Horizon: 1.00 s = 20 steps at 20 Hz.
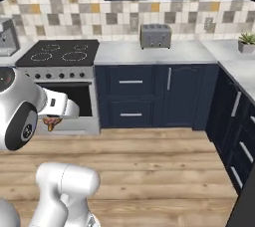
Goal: Pick the chicken drumstick from the microwave and place it on plate located on the counter.
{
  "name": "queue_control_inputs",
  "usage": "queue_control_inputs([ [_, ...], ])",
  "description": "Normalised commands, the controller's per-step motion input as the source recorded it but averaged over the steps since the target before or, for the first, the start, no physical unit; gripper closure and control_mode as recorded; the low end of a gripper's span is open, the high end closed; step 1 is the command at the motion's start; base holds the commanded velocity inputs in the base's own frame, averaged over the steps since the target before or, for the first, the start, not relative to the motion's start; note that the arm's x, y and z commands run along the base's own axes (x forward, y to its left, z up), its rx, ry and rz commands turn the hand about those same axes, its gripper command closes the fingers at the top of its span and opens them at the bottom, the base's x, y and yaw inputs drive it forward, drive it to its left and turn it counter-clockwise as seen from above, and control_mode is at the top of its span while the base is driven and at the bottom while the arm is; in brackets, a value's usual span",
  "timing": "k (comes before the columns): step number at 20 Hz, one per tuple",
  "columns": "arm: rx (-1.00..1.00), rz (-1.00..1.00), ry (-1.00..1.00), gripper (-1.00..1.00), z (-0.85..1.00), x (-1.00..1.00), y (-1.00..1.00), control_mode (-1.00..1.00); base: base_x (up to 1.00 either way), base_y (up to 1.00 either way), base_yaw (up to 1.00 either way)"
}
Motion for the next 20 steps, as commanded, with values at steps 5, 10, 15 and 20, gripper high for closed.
queue_control_inputs([
  [5, 0.0, 0.0, 0.0, 1.0, 0.0, 0.0, 0.0, 1.0, 1.0, 0.45, -0.19],
  [10, 0.0, 0.0, 0.0, 1.0, 0.0, 0.0, 0.0, 1.0, 0.9, 0.48, -0.58],
  [15, 0.0, 0.0, 0.0, 1.0, 0.0, 0.0, 0.0, 1.0, 0.56, 0.43, -0.75],
  [20, 0.0, 0.0, 0.0, 1.0, 0.0, 0.0, 0.0, 1.0, 0.56, 0.45, -0.74],
])
